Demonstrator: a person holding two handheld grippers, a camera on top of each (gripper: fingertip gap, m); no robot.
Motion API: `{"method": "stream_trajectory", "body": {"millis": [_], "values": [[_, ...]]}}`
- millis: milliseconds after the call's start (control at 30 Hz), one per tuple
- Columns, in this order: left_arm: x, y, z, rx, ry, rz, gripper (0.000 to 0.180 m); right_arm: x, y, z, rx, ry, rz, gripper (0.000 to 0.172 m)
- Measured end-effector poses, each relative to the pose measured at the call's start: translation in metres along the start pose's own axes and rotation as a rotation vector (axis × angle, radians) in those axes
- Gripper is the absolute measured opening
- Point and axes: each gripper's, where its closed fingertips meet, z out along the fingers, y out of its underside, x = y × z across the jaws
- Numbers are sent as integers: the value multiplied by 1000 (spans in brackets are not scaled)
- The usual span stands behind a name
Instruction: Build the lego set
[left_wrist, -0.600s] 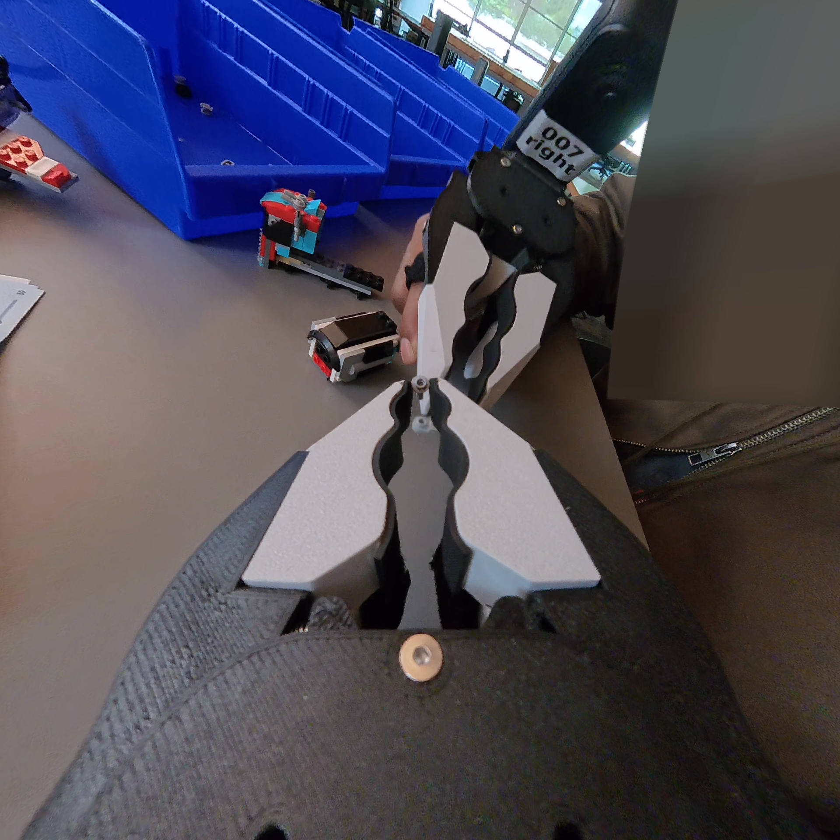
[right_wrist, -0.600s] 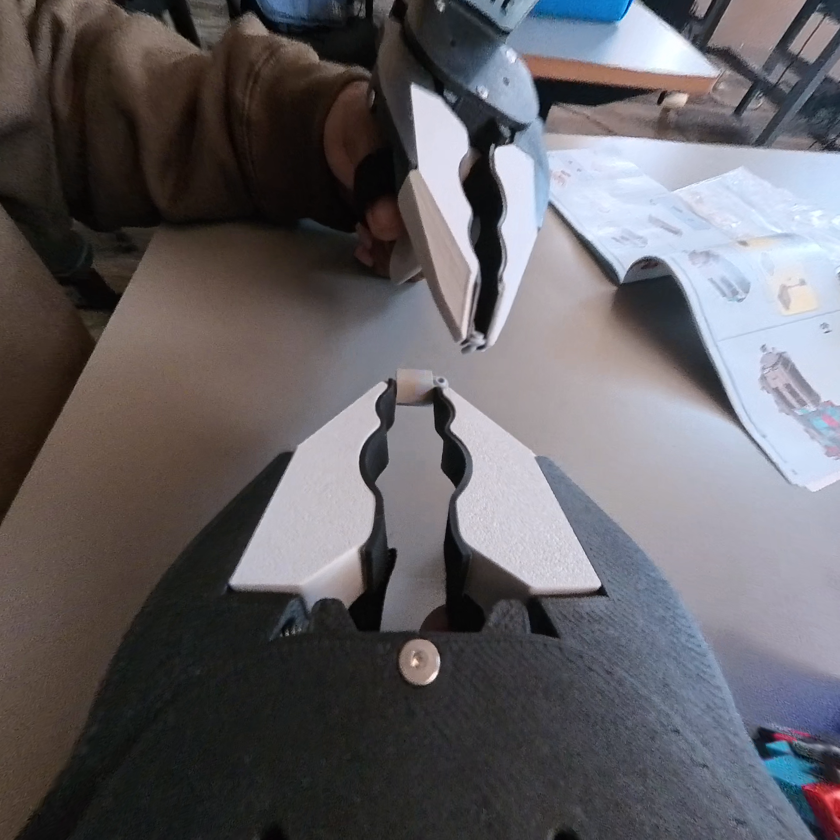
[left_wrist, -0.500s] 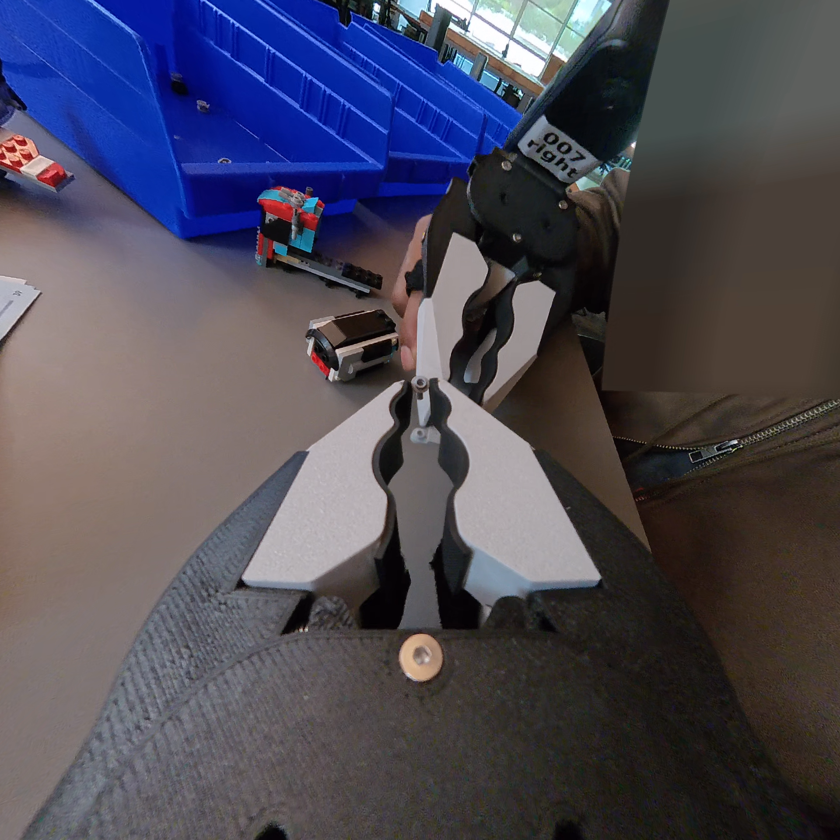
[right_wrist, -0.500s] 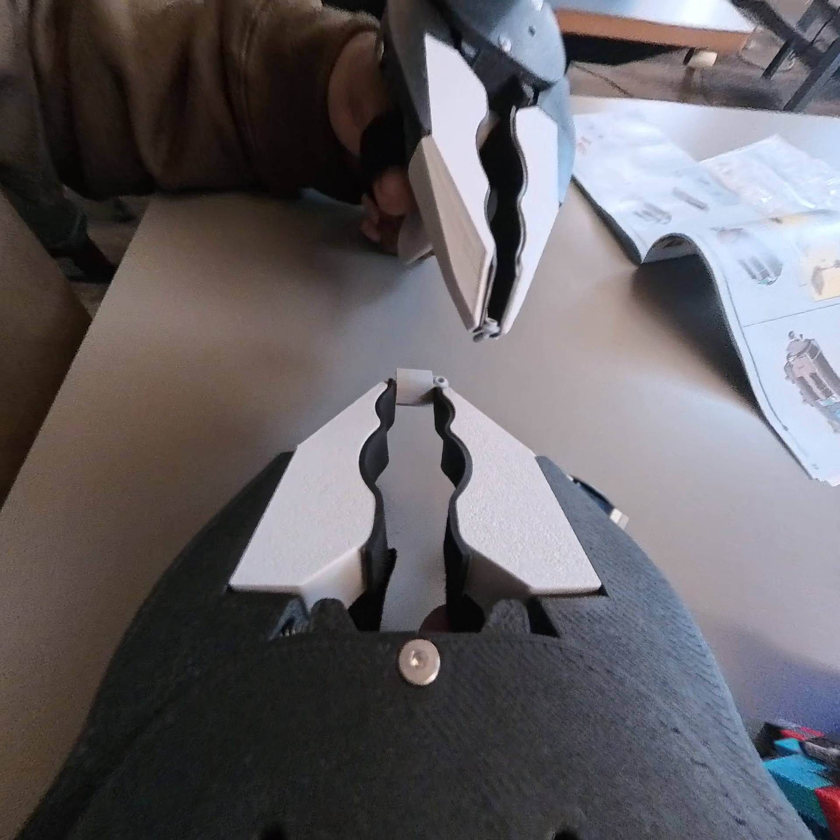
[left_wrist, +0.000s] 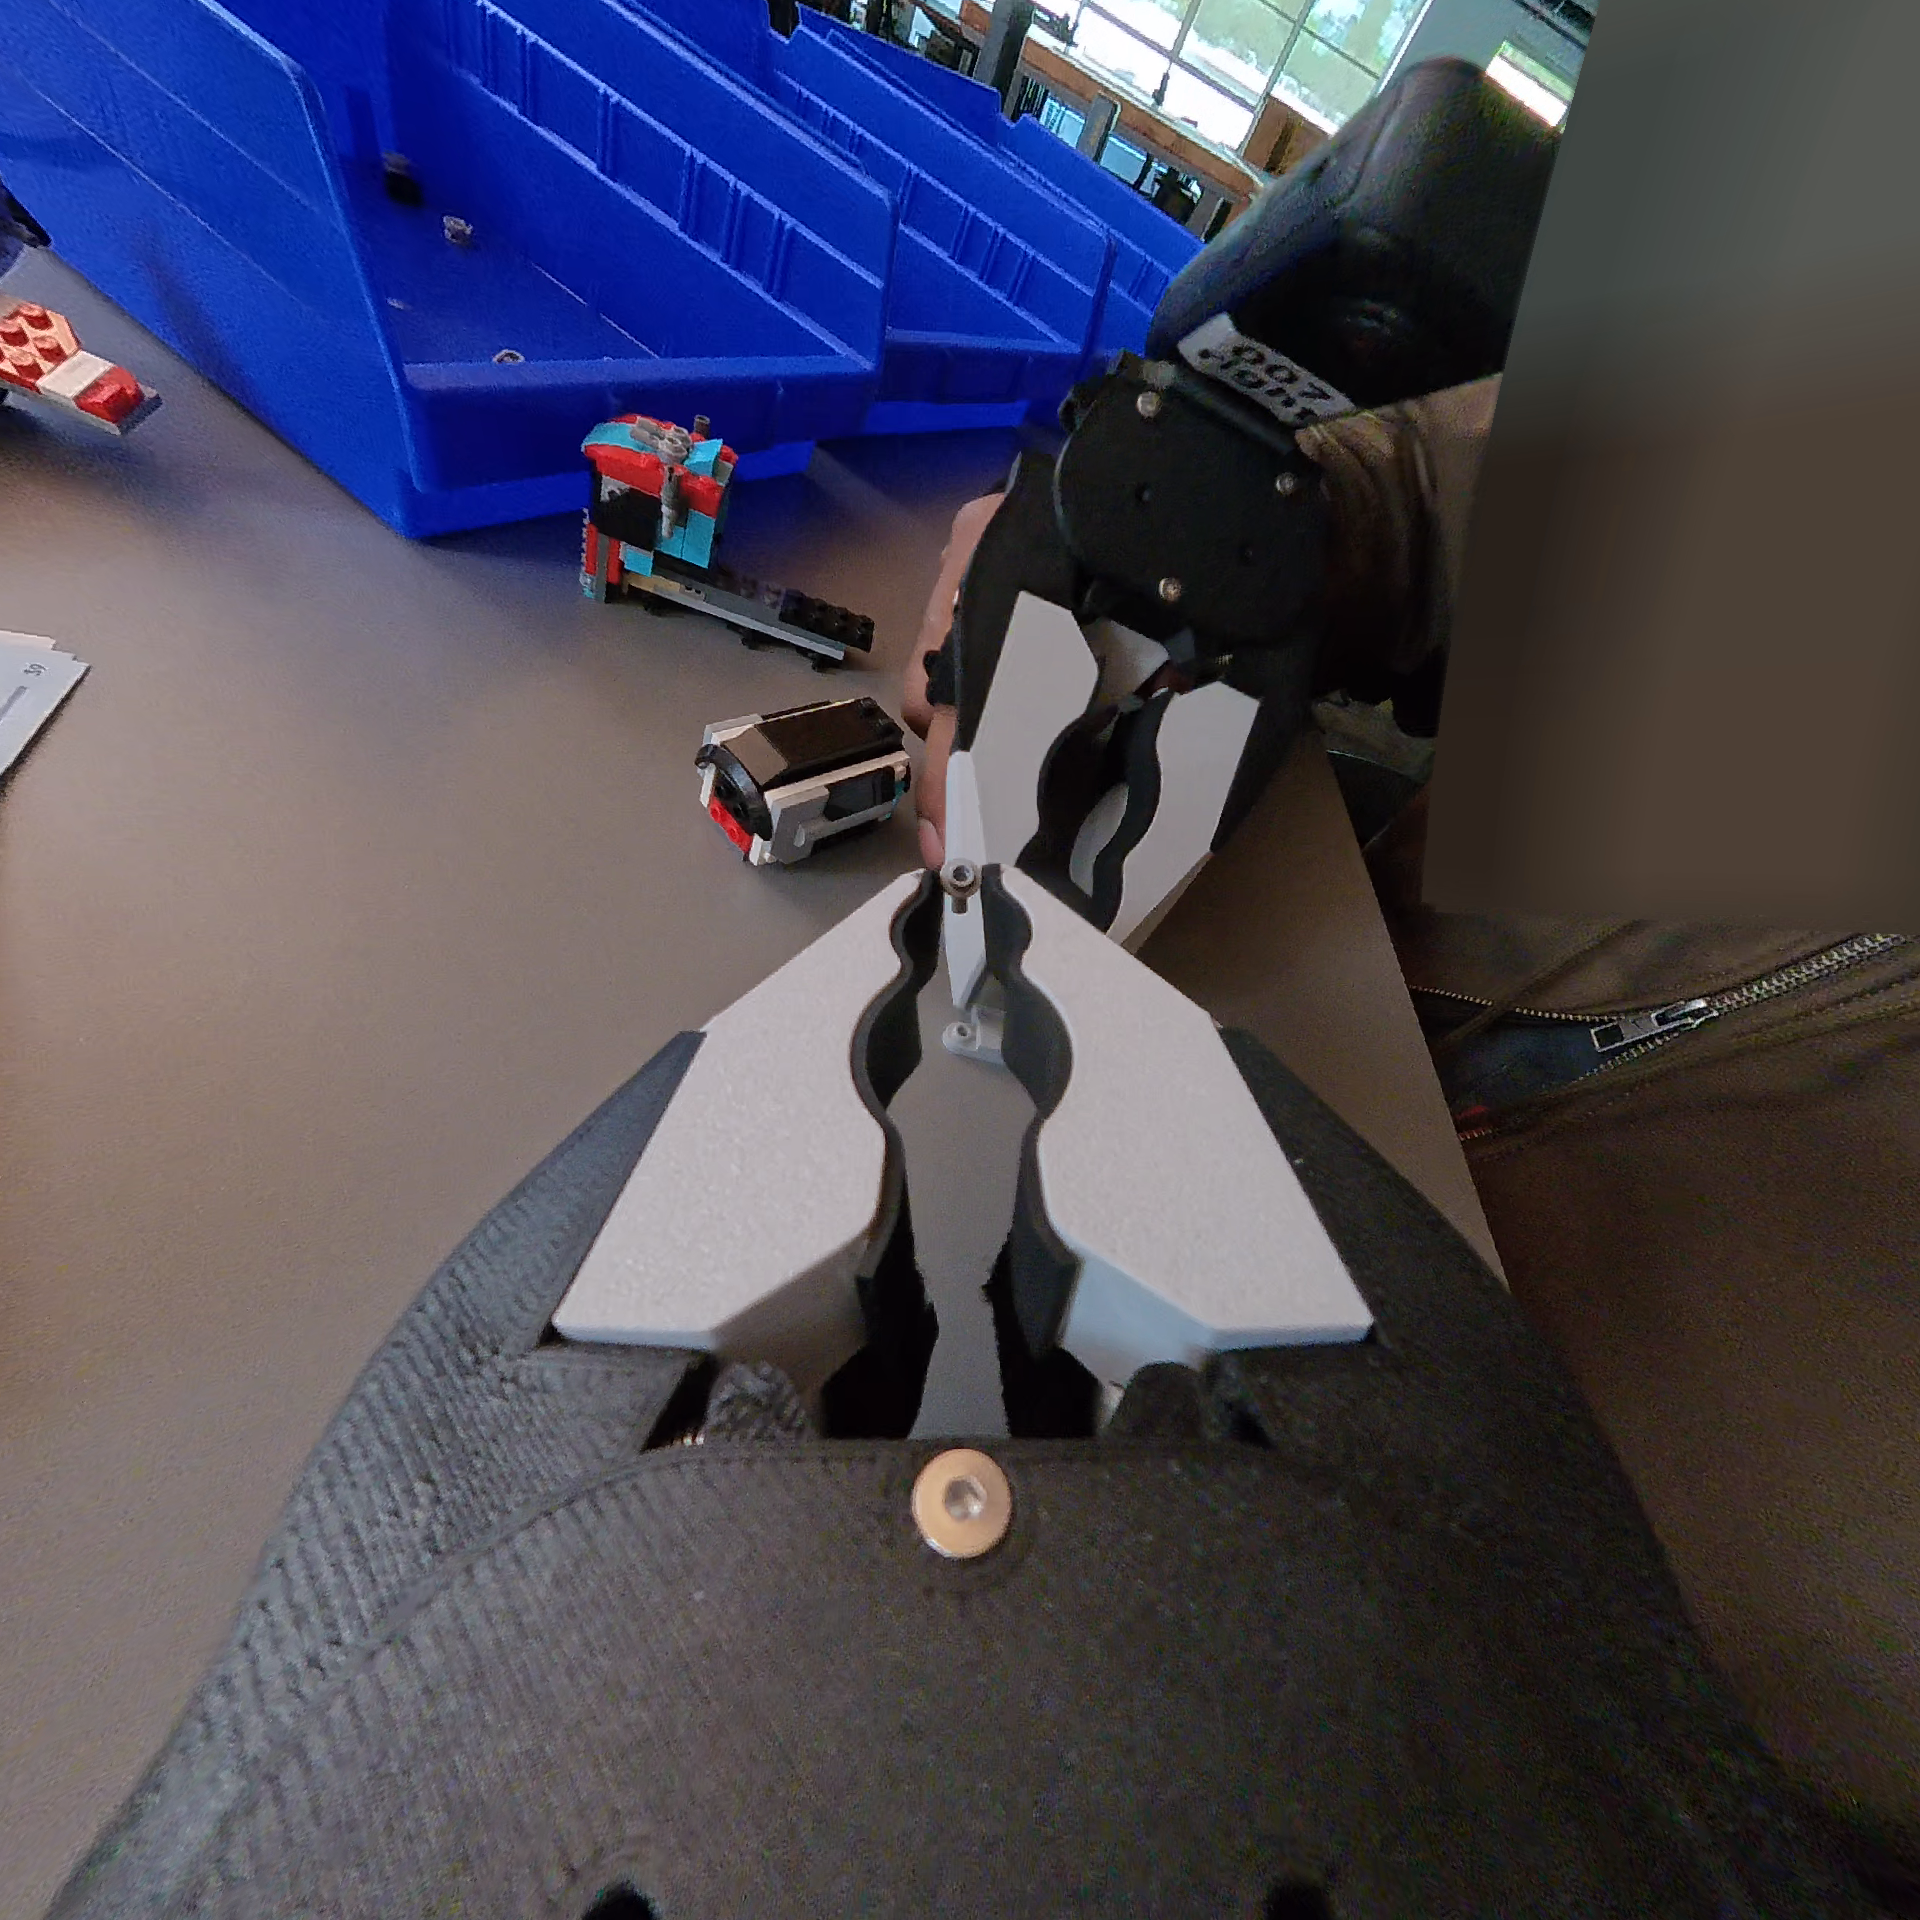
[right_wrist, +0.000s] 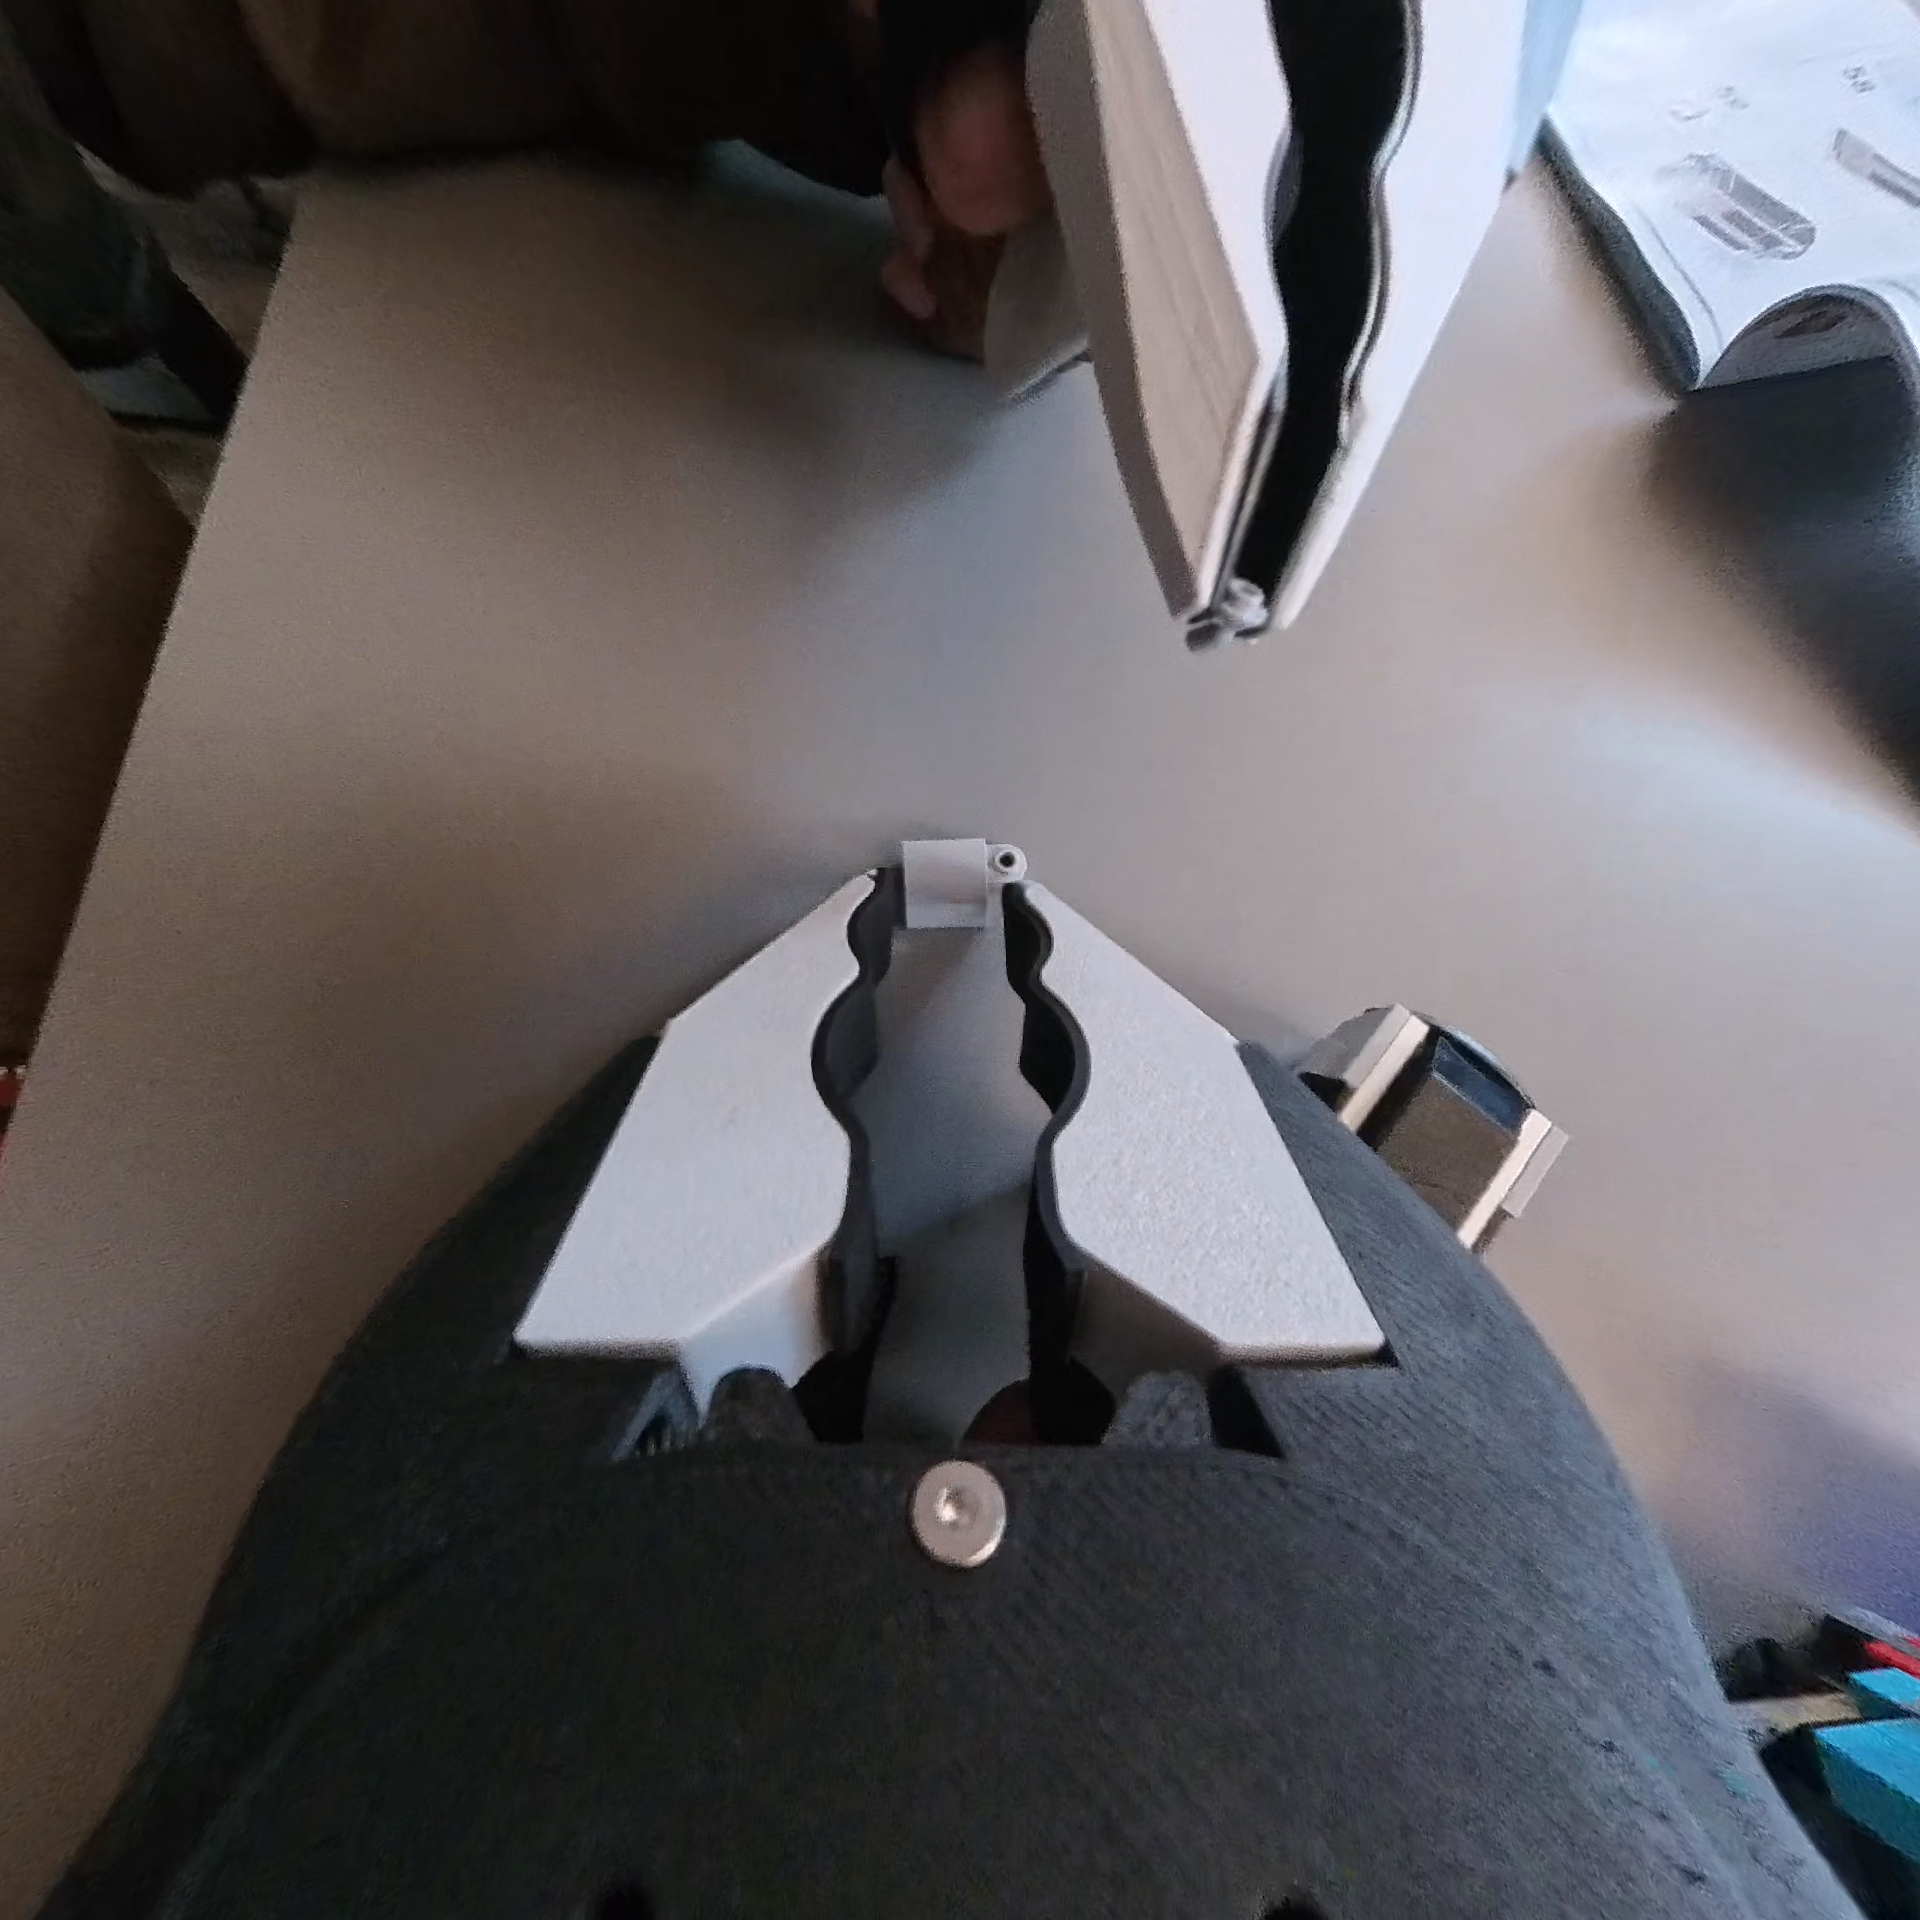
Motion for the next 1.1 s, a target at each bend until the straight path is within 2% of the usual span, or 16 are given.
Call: {"method": "stream_trajectory", "body": {"millis": [200,400,1100], "values": [[0,1,0,-5,0,4,8,2,4,2,-27,22,5,24],[1,1,1,-10,1,8,8,2,2,3,-17,40,-17,18],[9,1,0,-3,37,34,8,8,-39,-18,275,99,-59,17]]}}
